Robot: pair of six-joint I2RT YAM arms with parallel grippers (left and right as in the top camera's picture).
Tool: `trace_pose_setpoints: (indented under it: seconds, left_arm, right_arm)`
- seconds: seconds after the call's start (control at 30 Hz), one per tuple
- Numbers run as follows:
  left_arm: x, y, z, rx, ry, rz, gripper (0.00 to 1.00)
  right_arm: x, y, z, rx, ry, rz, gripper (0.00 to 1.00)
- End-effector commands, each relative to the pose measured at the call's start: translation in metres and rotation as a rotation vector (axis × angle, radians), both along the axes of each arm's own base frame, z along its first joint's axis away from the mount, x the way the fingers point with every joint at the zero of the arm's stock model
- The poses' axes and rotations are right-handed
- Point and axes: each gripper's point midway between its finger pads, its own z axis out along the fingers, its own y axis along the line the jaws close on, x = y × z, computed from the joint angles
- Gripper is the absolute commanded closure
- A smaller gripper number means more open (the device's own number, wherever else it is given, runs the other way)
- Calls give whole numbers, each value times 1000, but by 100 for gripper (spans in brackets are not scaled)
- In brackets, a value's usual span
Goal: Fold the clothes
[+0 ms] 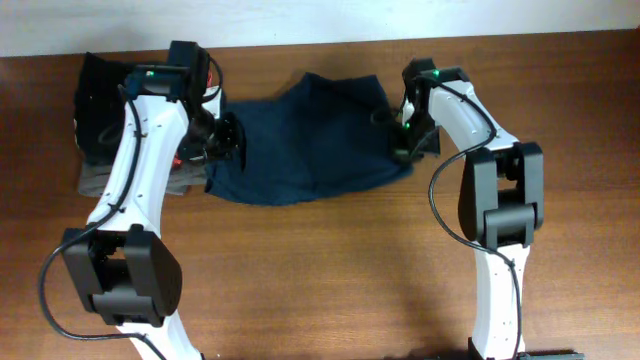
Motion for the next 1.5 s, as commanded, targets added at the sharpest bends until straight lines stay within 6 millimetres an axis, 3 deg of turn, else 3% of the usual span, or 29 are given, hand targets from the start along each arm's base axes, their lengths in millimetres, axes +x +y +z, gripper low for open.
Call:
trace_pose_setpoints:
  seconds: [0.0, 0.03, 0.13, 0.33, 0.47, 0.57, 0.6, 0.7, 0.8, 0.97, 1.07, 1.17, 1.27, 1.47]
  left_arm:
    - [7, 8, 5, -16, -25, 40, 100]
    - [8, 11, 5, -16, -28, 47, 100]
    - [9, 16, 5, -16, -27, 61, 100]
    - [22, 18, 27, -55, -94, 73, 99]
    - [31, 17, 43, -58, -147, 67, 98]
    - [31, 18, 43, -56, -146, 60, 98]
    - [31, 17, 43, -56, -147, 60, 98]
    - [31, 17, 43, -56, -148, 60, 98]
    - [31, 17, 43, -56, -148, 59, 98]
    - [31, 16, 43, -55, -149, 48, 98]
    - [31, 13, 43, -55, -148, 43, 98]
    - [30, 13, 43, -55, -145, 42, 98]
    - [29, 13, 43, -55, -142, 42, 98]
    - [30, 1, 44, -75, -149, 20, 98]
  right_arm:
    - [-67, 4, -39, -72, 233, 9, 96]
    - [-85, 9, -42, -83, 288, 32, 96]
    - [-110, 21, -43, -105, 358, 87, 96]
    - [-133, 57, -16, -102, 364, 267, 96]
    - [-108, 62, 19, -79, 192, 292, 96]
    - [-72, 51, 53, -36, 8, 228, 96]
    - [-50, 42, 69, -13, -96, 185, 96]
    - [-15, 26, 77, 13, -225, 124, 96]
    - [20, 21, 67, 62, -326, 100, 96]
    - [53, 69, 62, 316, -475, 259, 96]
    - [63, 75, 45, 329, -491, 257, 96]
    - [61, 74, 27, 324, -449, 229, 96]
    - [44, 64, 1, 291, -317, 121, 96]
    - [15, 56, -10, 257, -169, 64, 96]
